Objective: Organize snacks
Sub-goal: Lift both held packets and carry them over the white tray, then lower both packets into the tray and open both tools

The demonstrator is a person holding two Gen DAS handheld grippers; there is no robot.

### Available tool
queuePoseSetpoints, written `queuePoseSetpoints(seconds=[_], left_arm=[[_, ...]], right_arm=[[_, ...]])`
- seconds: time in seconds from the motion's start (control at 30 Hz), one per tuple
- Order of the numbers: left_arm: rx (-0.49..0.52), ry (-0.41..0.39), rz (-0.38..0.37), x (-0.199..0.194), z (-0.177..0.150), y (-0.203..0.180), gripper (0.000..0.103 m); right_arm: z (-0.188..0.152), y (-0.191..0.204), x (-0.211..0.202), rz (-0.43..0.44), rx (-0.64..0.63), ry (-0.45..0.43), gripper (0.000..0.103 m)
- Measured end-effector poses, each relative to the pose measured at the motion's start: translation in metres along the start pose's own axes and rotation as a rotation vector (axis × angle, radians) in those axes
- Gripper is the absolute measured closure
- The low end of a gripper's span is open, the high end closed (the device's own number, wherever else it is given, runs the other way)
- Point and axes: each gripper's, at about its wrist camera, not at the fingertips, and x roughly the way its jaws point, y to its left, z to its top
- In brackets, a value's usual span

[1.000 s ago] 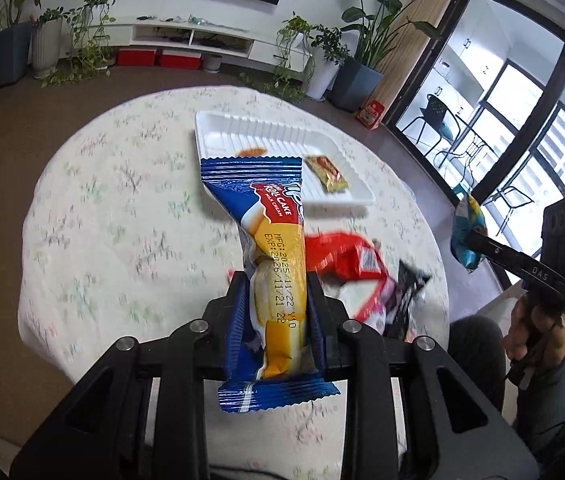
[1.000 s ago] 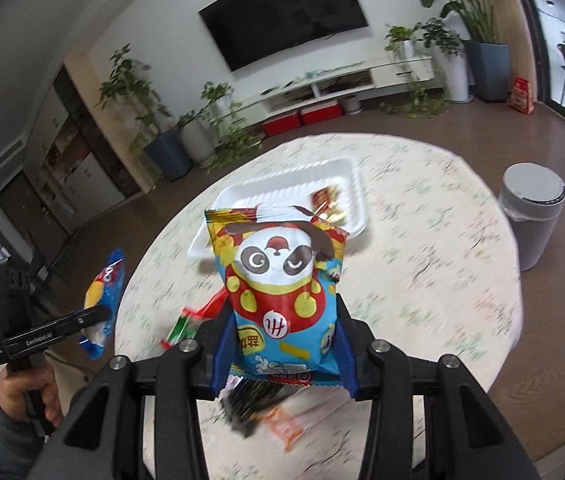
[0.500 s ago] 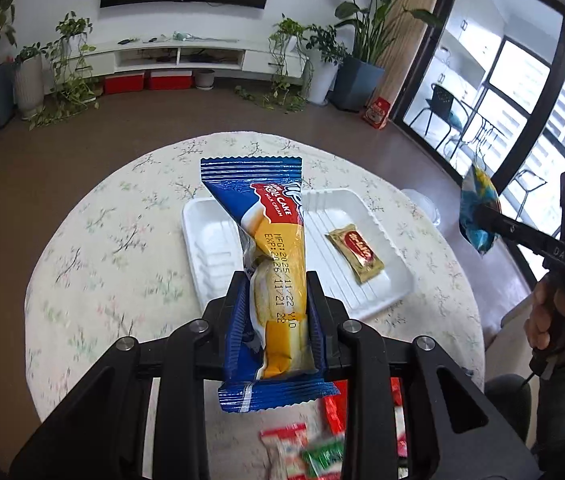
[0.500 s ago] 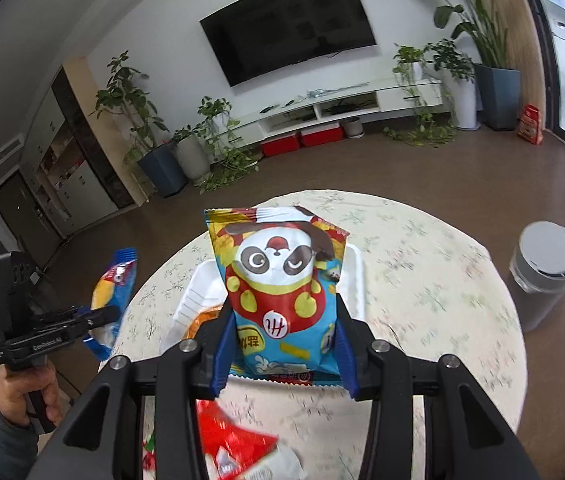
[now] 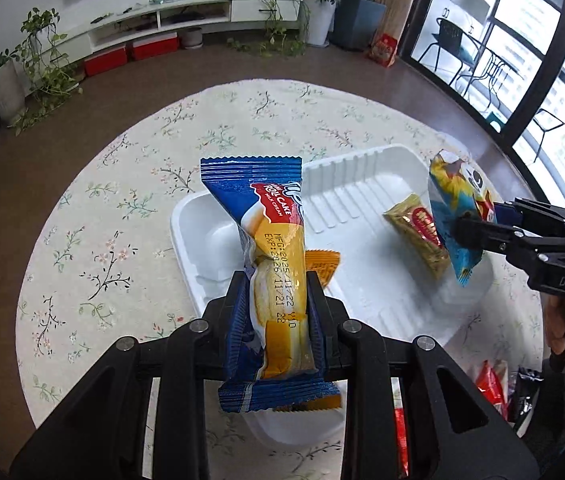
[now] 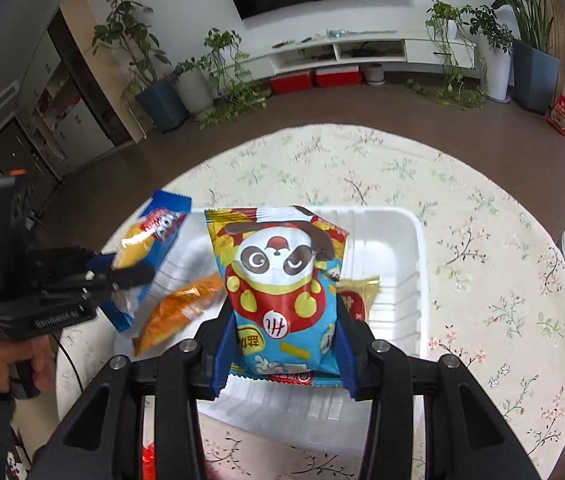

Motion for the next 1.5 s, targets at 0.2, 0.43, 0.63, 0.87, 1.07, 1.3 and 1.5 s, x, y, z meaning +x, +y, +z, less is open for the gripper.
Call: queuePoseSetpoints(seconds=[0.2,0.43,0.63,0.87,1.07,1.3,1.5], left_arm=[[0.069,0.070,0.027,0.029,-0.003,-0.002,0.077],[0.076,0.091,0.032,0.037,-0.008,-0.005,0.077],[0.070,0.110,0.041,0.043,-0.012,-0.006,0.077],[0.091,0.125,0.062,0.051,-0.018,-0.017,0.077],[0.053,0.113,0.062,0.050,-0.018,-0.012,0.075],[0.042,0.078,0.061,0.041,-0.021,-0.013,0.057],[0.031,0.043,0.062,0.025,-0.021,-0.015,0.044]], right_arm=[[-0.010,-0.003,0.021,-0.038,-0.010,0.053,0.057],[-0.015,0.001,0.034,-0.035,-0.026,0.075,0.057],[-0.017,0.007,0.042,-0.047,-0.063,0.076,0.057],[-0.021,0.017,0.048,-0.100,-0.125,0.066,0.054],[-0.021,0.022,0.050,-0.132,-0.160,0.060,0.045],[-0.021,0.022,0.049,-0.145,-0.182,0.054,0.038],[-0.020,0.021,0.043,-0.147,-0.185,0.038,0.033]])
